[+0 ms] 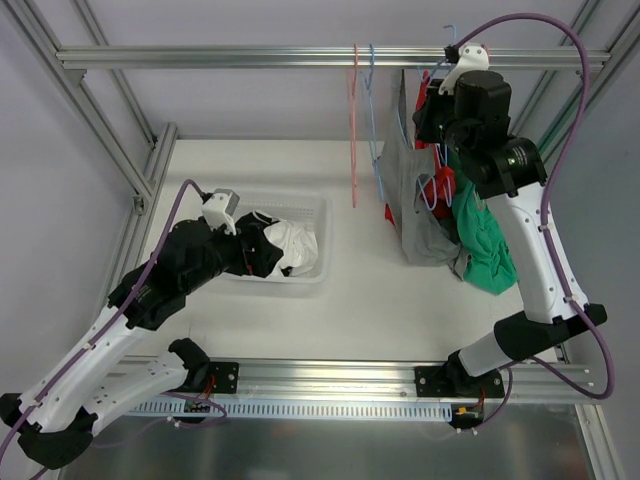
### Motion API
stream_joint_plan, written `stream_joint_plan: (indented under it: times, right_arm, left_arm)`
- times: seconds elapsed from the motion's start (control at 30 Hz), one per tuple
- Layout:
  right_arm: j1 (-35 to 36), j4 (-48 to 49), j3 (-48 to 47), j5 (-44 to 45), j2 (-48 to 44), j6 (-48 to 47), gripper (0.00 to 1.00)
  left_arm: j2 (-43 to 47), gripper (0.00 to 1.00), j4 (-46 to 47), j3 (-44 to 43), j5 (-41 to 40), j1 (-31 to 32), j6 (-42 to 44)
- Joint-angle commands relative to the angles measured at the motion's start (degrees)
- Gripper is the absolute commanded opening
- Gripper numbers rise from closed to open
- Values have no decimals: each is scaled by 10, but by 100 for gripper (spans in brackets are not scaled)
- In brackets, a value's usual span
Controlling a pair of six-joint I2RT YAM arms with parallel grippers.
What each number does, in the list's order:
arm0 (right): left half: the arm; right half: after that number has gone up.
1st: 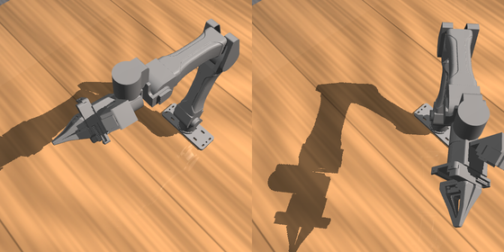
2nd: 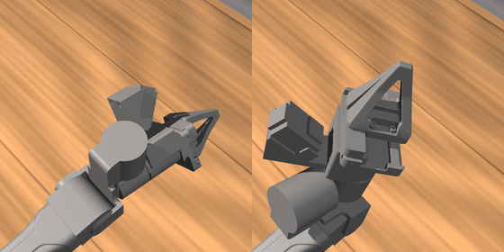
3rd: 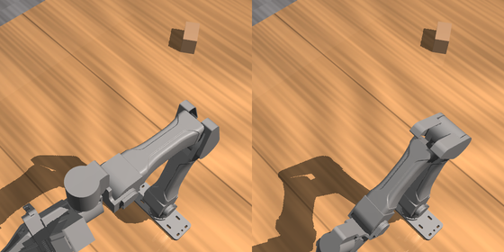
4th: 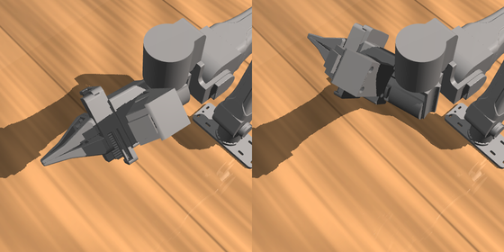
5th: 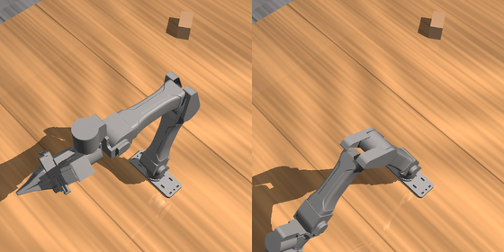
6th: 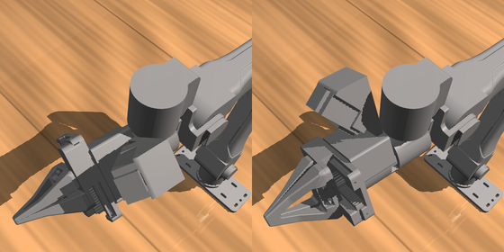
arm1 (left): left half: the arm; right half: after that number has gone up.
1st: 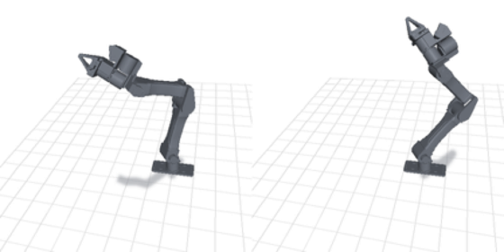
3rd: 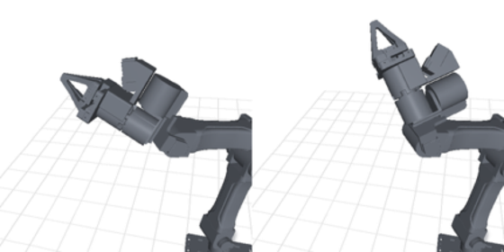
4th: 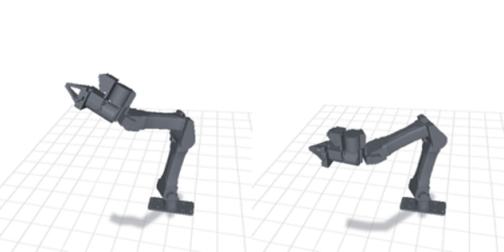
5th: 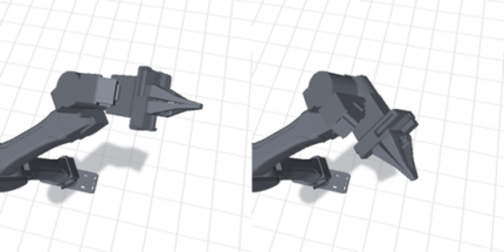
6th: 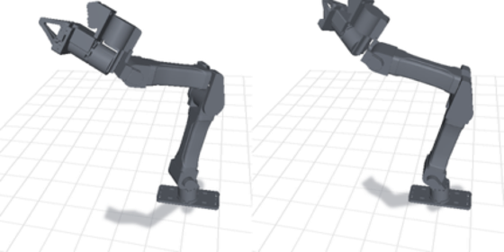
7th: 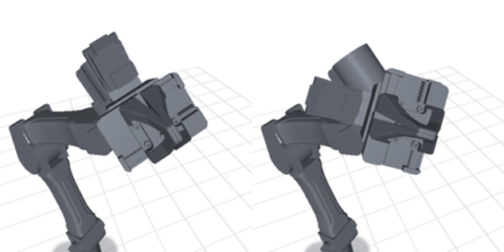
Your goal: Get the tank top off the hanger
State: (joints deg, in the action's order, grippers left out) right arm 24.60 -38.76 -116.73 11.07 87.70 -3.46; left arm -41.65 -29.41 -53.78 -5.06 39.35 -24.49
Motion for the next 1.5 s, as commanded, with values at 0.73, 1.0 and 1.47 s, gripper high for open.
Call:
stream_joint_plan:
  times: [0.73, 1.0, 1.47]
  right_arm:
    - [1, -286, 232, -183, -541, -17, 0]
    - [0, -310, 200, -210, -554, -19, 0]
    - [1, -303, 233, -185, -560, -26, 0]
  left_arm:
    - [-444, 93, 134, -517, 116, 239, 112]
    - [-548, 52, 149, -599, 162, 251, 90]
    - [-475, 0, 150, -506, 77, 252, 102]
